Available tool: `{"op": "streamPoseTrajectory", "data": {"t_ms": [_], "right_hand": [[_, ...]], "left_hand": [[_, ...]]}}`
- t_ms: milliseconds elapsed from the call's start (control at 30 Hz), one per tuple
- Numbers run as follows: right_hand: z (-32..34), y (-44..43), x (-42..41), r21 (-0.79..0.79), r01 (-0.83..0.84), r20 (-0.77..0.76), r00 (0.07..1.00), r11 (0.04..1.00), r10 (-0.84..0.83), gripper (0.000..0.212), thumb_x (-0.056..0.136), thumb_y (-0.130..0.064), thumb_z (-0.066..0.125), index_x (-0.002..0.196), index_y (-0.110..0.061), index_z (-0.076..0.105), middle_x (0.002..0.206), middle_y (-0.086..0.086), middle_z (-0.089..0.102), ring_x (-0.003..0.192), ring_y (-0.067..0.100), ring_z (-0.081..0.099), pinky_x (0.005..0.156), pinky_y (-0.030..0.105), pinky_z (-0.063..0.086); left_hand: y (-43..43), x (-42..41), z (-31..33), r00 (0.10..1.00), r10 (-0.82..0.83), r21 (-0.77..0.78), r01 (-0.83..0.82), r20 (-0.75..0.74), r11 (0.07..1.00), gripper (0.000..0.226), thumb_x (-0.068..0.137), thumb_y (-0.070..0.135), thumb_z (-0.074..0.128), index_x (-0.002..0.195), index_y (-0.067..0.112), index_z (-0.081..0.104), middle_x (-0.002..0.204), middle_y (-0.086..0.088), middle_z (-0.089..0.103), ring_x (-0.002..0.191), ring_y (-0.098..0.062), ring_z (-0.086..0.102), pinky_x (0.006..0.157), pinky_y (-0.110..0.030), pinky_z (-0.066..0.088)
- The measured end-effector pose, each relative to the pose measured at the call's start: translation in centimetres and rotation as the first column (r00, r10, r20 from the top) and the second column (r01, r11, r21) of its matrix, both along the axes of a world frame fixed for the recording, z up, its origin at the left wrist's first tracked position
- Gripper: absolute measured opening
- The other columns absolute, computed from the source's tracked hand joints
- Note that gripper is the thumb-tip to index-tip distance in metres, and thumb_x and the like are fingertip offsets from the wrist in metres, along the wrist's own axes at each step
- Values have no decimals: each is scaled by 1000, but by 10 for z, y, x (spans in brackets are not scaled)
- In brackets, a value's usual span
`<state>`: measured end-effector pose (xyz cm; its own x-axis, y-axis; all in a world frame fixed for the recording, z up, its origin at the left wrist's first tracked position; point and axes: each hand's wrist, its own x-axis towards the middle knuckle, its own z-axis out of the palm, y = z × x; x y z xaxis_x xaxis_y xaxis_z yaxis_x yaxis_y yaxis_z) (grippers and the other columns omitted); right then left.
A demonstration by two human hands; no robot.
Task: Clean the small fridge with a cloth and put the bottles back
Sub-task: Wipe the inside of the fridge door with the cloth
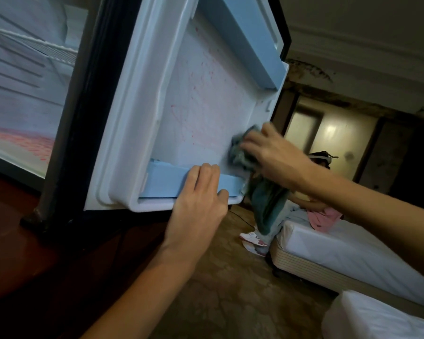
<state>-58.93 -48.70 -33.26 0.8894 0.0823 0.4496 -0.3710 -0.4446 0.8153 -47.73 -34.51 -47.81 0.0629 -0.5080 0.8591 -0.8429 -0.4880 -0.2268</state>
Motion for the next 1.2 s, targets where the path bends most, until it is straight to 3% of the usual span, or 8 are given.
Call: {"op": "streamPoseTrajectory", "data": {"t_ms": [67,233,433,533,633,800,1067,1200], "right_hand": [[-10,1,-2,-63,39,-97,994,997,-45,37,80,-15,62,116,-5,61,111,14,59,95,29,43,75,39,46],[32,-2,14,-89,119,395,916,989,-75,39,86,-8,67,121,0,54,114,23,58,99,38,48,75,46,49],[16,-2,29,172,145,580,785,974,-219,65,80,-14,63,140,-14,38,144,18,33,118,49,37,81,57,45],[13,5,41,315,117,565,774,942,-285,75,77,-5,64,143,-13,29,149,19,17,114,50,37,78,58,52],[30,12,47,341,112,568,766,933,-299,61,78,2,66,132,-9,38,145,23,20,113,49,41,74,53,55],[46,20,59,449,149,607,673,881,-423,50,82,-17,69,125,-10,46,135,27,28,105,49,49,81,48,50],[50,45,48,737,157,326,771,658,-548,64,84,-35,68,144,-29,47,134,15,54,117,37,57,91,38,49],[41,42,49,629,392,174,771,672,-613,49,85,-35,59,133,-24,54,121,9,60,104,31,61,72,35,47]], "left_hand": [[0,0,0,1000,15,7,-15,1,1000,18,78,23,75,93,17,66,125,-19,53,112,-38,36,103,-49,25],[-2,0,0,1000,-4,4,4,-12,1000,16,75,20,77,87,16,68,122,-21,55,111,-38,36,103,-49,25],[-1,1,0,1000,-26,0,26,2,1000,15,71,19,78,82,15,69,119,-21,58,110,-37,36,100,-49,26],[-2,2,1,1000,-20,-3,20,5,1000,14,73,19,78,83,16,68,118,-20,58,109,-38,36,100,-49,25],[-3,2,0,1000,-21,6,21,-3,1000,16,72,20,79,82,15,67,118,-21,57,110,-39,36,101,-48,25],[-4,1,-1,999,-30,25,31,-41,999,23,67,23,84,83,16,69,122,-22,58,115,-39,36,104,-49,24],[-3,-1,0,995,-58,-20,57,-83,998,20,64,14,82,82,13,71,116,-21,60,113,-37,38,104,-47,25],[-4,-4,1,988,-78,2,79,-137,997,26,58,16,87,80,13,72,118,-22,62,116,-38,38,106,-48,24]]}}
